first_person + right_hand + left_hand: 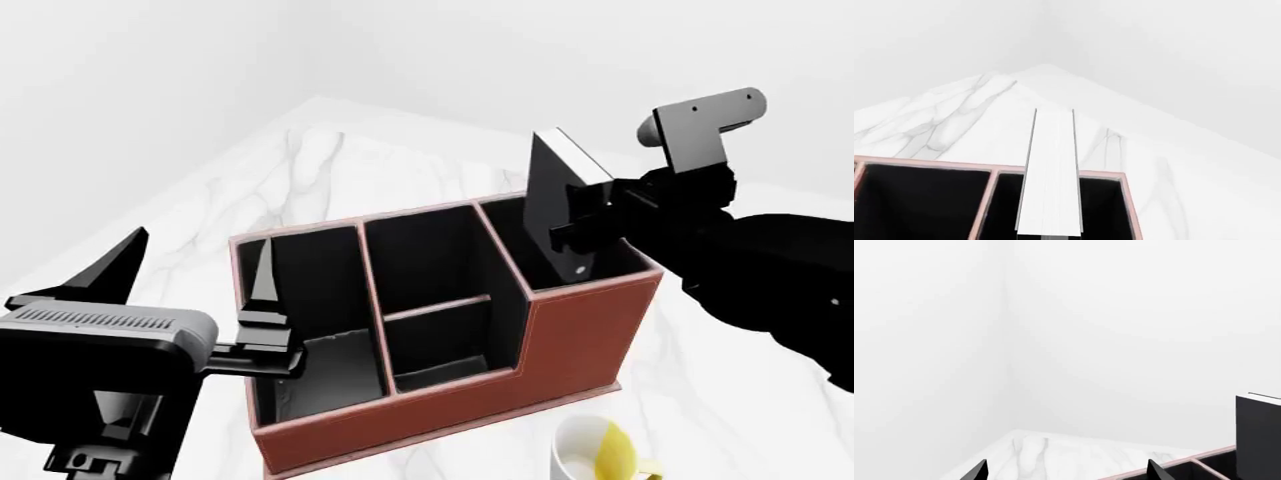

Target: Pick up the book and place it in the right compartment of the caddy.

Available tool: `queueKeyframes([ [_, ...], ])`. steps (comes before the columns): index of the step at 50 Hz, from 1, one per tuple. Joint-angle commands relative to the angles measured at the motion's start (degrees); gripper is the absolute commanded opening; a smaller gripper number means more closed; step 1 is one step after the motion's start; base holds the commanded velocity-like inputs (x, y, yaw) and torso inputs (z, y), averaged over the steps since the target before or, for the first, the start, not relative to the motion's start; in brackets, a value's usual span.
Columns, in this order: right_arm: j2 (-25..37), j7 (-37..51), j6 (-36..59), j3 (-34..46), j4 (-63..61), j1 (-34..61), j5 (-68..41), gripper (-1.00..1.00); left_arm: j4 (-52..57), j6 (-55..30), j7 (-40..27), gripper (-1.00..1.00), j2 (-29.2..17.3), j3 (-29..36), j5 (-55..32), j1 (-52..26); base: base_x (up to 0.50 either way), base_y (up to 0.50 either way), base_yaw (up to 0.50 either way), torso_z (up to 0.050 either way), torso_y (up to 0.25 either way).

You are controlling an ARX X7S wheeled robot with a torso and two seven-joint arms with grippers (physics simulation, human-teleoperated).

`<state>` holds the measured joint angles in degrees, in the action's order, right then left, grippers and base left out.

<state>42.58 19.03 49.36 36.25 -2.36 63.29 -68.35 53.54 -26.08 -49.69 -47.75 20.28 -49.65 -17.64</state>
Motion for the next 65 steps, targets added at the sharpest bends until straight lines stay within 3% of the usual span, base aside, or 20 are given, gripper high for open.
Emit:
queueKeyframes([
  [1,-0.4,-0.5,-0.5,-0.9,-0.2,0.1,2.7,-1.0,0.1,0.2,-0.1,1.0,-0.1,0.1,0.1,0.0,0.0,0.0,0.0,0.0,0.0],
  [65,-3.2,-3.2,-4.9,1.6,4.5,-3.7,6.5,-1.0,-0.2,0.8,-0.5,1.0,-0.7,0.6,-0.3,-0.4,0.0,0.0,0.0,0.0,0.001],
])
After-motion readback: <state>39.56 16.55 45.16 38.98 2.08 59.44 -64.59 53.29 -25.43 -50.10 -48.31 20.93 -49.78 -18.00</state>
